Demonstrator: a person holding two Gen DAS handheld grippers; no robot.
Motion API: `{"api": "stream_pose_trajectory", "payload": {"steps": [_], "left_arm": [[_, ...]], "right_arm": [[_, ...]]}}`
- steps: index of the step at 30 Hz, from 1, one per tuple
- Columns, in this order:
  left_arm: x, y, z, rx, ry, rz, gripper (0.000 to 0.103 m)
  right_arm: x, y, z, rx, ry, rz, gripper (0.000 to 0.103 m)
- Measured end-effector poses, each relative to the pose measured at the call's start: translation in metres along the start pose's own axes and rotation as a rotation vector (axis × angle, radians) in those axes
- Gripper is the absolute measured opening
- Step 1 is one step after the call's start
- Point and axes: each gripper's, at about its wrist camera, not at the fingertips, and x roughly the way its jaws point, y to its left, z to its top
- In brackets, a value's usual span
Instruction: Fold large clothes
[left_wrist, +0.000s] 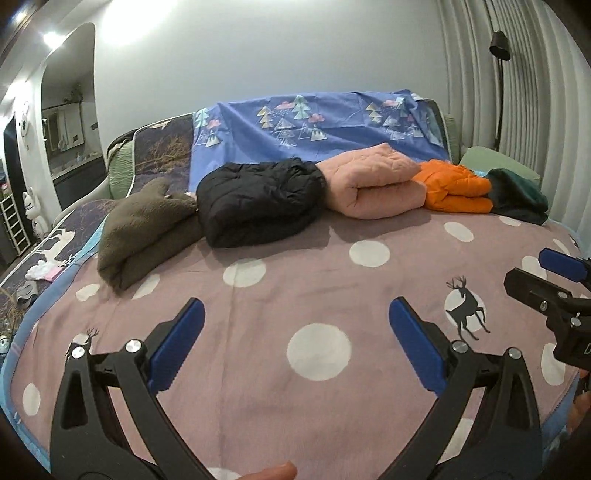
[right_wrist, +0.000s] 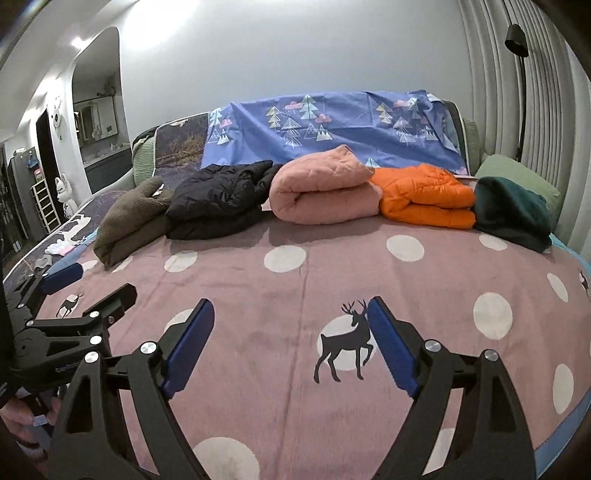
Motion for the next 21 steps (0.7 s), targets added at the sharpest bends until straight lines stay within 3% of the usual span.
{"api": "stream_pose_trajectory", "payload": {"steps": [13,21], "left_arm": [[-0.021,0.005,0.007,-0.014,-0.067,0.041,0.101],[-0.02,0.001,0.006,-0.02,-0.058,0.037,0.101]], "right_arm": [[-0.019,0.009,0.008,-0.034,-0.109,-0.061,0.091],[-0.023,0.011,0.009,-0.032,-0.111,-0.074,0.092]]}}
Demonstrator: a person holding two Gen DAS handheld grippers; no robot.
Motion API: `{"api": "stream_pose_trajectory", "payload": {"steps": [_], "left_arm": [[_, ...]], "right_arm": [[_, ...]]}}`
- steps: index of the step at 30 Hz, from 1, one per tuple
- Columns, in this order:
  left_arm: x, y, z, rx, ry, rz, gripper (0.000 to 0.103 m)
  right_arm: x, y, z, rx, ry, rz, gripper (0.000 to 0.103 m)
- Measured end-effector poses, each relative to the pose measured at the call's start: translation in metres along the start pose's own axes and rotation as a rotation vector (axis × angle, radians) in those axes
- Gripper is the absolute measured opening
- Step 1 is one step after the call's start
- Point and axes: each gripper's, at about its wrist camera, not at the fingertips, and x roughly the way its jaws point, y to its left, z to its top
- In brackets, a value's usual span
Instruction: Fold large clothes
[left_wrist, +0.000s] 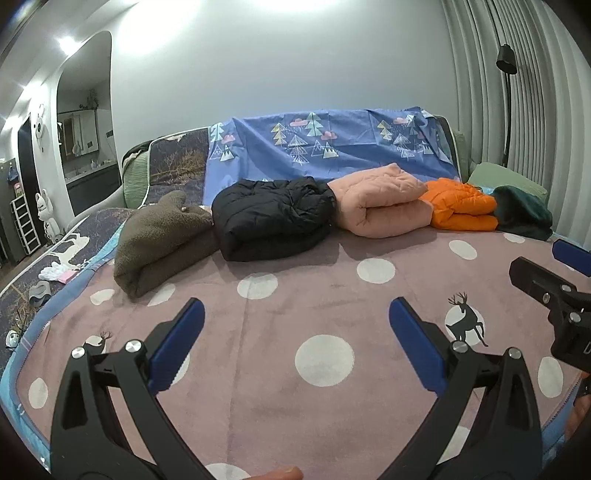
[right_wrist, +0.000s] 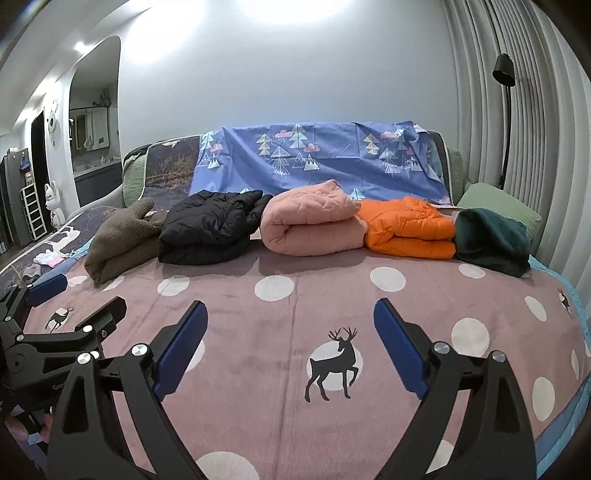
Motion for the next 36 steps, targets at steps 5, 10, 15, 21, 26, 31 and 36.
{"api": "stream_pose_trajectory", "payload": {"steps": [5,10,15,21,26,31,36], "left_arm": [[0.001,-0.0032,-0.0016,0.01,0.011,0.003,0.101],[0.0014,-0.0029,-0.0019,0.01,0.015,0.007,0.101],[-0.0001,0.0002,-0.0024,-0.009,0.006,0.003,0.101],[0.0018,0.0007,-0.0026,-0.014,0.015,0.006,0.101],[0.0031,-0.0028,-0.0018,-0.004,0.025,0.027,0.101],[0.0025,-0.0061,-0.0011,0.004,0.027,0.026,0.101],[0.0014,-0.0086,-0.001,0.012,0.028,0.028,0.101]], "right_arm": [[-0.0011,-0.0011,-0.0009,0.004,0.002,-0.009,0.092],[-0.0015,-0.0014,-0.0005,0.007,0.0,-0.021,0.093],[-0.0014,-0.0029,-0.001,0.012,-0.002,-0.029,0.095],[0.0014,-0.0037,-0.0018,0.015,0.007,-0.031,0.095],[0.0019,-0.0038,-0.0023,0.014,0.009,-0.03,0.095],[0.0034,-0.0042,-0.0022,0.011,0.009,-0.03,0.095],[0.0051,-0.0057,-0.0032,0.017,0.016,-0.03,0.095]]}}
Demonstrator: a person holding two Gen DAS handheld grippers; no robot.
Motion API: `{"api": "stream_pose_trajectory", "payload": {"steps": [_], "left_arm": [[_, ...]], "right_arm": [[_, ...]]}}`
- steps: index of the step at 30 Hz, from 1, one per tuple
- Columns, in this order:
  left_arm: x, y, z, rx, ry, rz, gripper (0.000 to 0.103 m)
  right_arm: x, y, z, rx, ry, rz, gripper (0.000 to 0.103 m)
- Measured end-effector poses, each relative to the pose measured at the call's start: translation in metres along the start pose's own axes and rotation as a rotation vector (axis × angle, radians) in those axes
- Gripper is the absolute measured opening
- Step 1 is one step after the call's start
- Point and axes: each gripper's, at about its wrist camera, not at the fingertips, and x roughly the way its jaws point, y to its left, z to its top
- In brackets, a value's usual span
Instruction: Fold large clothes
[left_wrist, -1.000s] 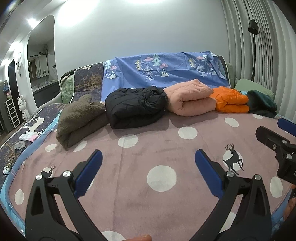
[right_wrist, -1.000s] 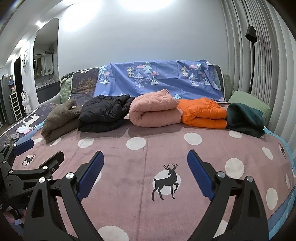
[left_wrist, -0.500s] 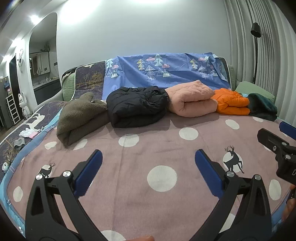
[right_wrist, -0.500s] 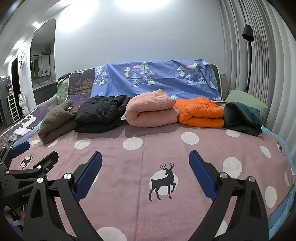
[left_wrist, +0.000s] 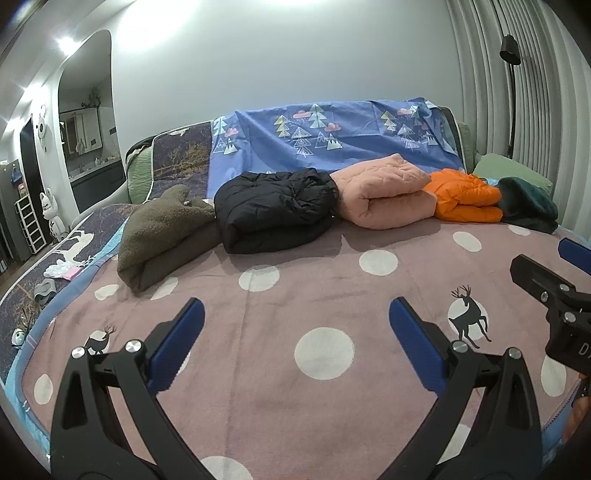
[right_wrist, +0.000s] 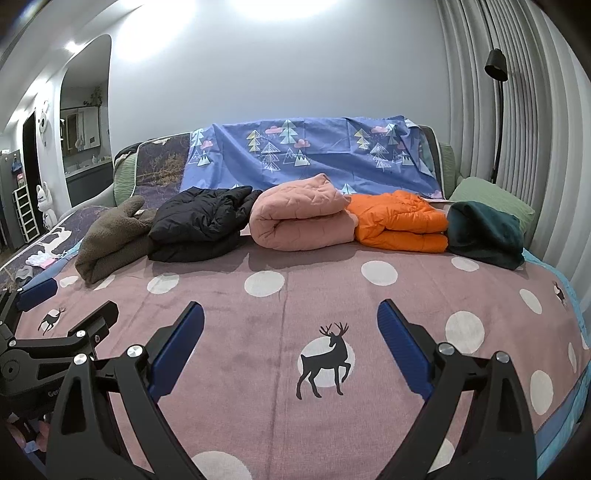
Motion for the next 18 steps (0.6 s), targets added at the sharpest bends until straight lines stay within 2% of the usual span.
{"api": "stream_pose_trajectory", "payload": {"steps": [18], "left_arm": [[0.0081,-0.0052,-0.0043,0.018,0.046,-0.006,0.101]], "right_arm": [[0.0045,0.0003,0.0005,-0.005,0.011,-0.01,0.095]]}}
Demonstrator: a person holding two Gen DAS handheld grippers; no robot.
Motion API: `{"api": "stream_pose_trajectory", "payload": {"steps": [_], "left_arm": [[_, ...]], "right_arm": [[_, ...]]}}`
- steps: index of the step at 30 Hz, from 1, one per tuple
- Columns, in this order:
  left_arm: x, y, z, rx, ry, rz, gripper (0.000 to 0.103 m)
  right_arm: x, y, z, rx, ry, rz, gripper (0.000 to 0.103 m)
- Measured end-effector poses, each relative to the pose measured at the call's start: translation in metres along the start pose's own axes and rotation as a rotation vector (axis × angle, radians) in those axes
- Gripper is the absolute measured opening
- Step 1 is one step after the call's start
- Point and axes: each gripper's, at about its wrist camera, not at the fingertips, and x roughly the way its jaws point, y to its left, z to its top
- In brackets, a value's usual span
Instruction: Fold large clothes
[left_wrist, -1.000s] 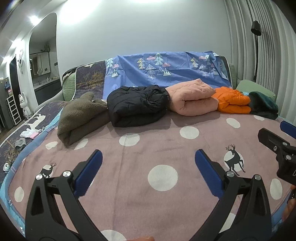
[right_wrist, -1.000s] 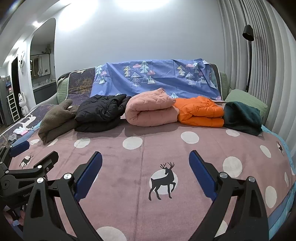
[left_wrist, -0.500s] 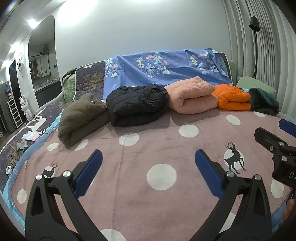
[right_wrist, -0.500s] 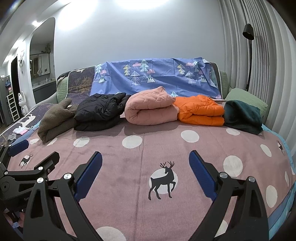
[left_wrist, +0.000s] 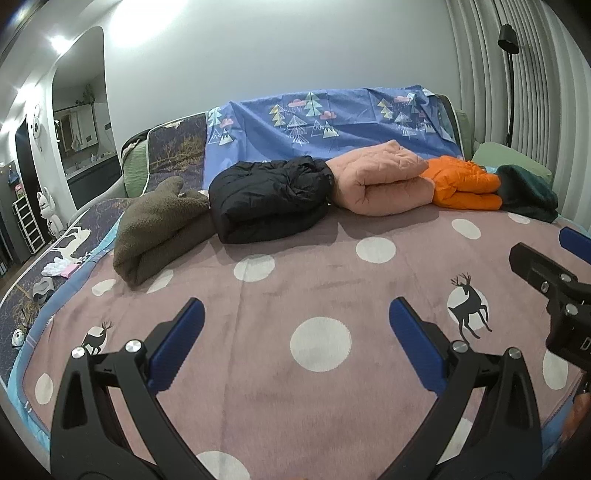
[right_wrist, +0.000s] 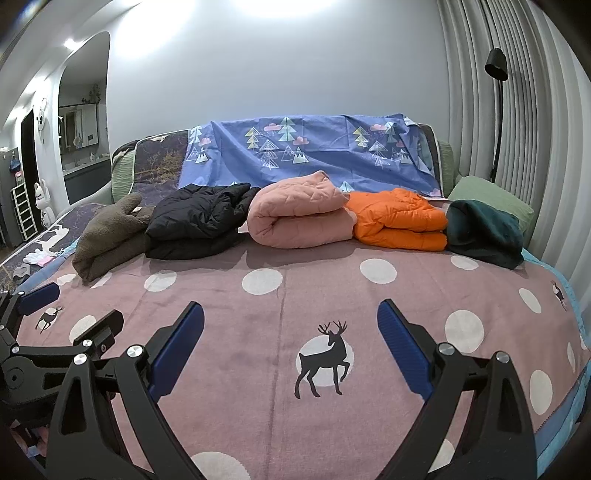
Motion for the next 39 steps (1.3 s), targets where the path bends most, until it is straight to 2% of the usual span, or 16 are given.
{"api": "stream_pose_trajectory", "payload": {"steps": [39], "left_arm": [[-0.0015,-0.0071,-0.0034,0.004,0.013,0.001,0.101]], "right_arm": [[0.0014,-0.0067,-0.0049,0.01,0.009,-0.011,0.095]]}}
